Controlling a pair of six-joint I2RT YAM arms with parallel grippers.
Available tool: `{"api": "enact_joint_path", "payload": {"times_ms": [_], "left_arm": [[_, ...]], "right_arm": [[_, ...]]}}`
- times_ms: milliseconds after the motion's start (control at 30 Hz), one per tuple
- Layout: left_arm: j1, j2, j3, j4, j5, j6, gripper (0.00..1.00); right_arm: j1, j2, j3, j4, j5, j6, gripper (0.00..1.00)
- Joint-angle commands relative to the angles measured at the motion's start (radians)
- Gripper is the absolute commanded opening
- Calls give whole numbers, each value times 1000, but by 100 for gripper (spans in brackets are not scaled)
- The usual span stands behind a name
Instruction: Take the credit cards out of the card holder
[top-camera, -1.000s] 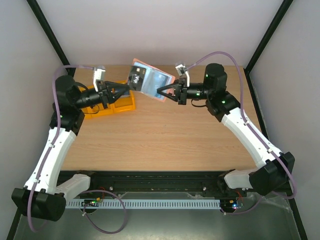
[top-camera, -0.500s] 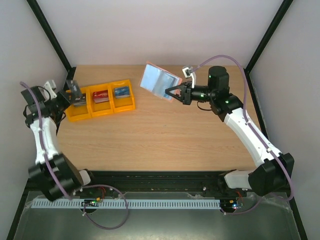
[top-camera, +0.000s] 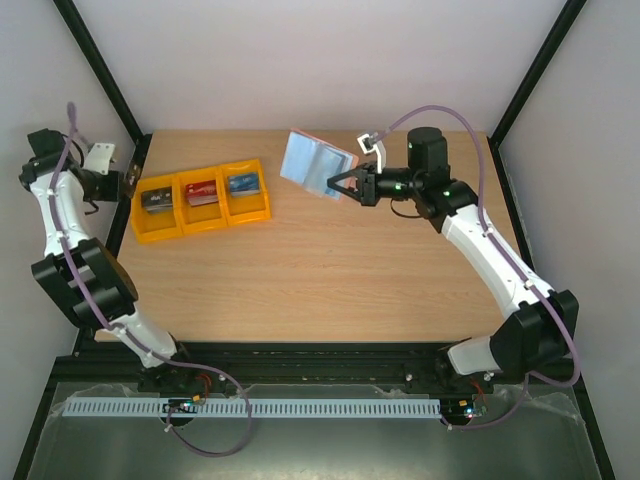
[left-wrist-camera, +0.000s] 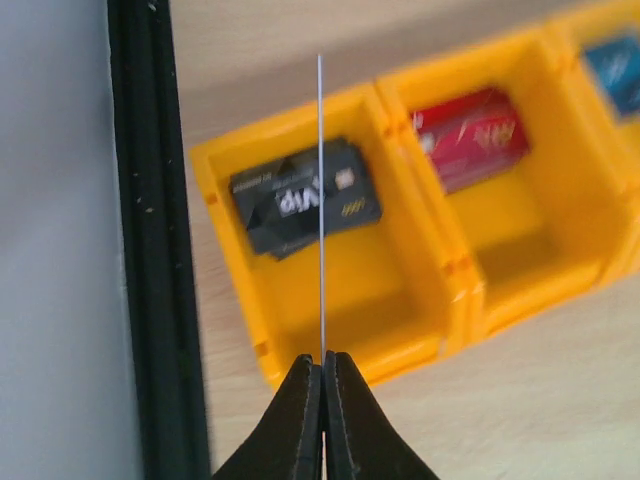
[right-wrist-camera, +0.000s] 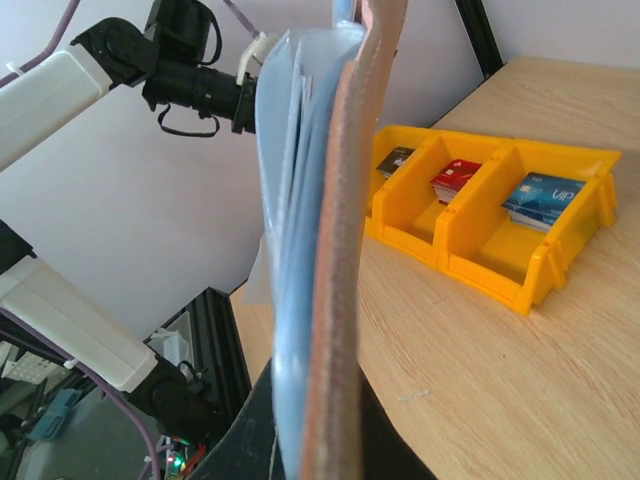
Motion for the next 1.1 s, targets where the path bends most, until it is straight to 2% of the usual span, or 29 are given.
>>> {"api": "enact_joint_path", "payload": {"times_ms": [0, 100, 333, 533, 733, 1067], "left_arm": [[-33, 62, 56, -274, -186, 479, 3], [-49, 117, 118, -360, -188, 592, 3], [-106, 311, 324, -372, -281, 722, 3], [-142, 480, 510, -439, -281, 753, 3], [-161, 552, 583, -440, -285, 772, 3], [-163, 609, 622, -439, -279, 790, 3]], "right_arm": [[0, 26, 68, -18, -7, -40, 2], [0, 45, 88, -26, -10, -42, 2], [0, 58, 101, -23, -24, -28, 2], [0, 59, 107, -16, -14, -3, 2], [0, 73, 130, -21, -9, 13, 2], [2, 109, 165, -15, -25, 40, 2]]}}
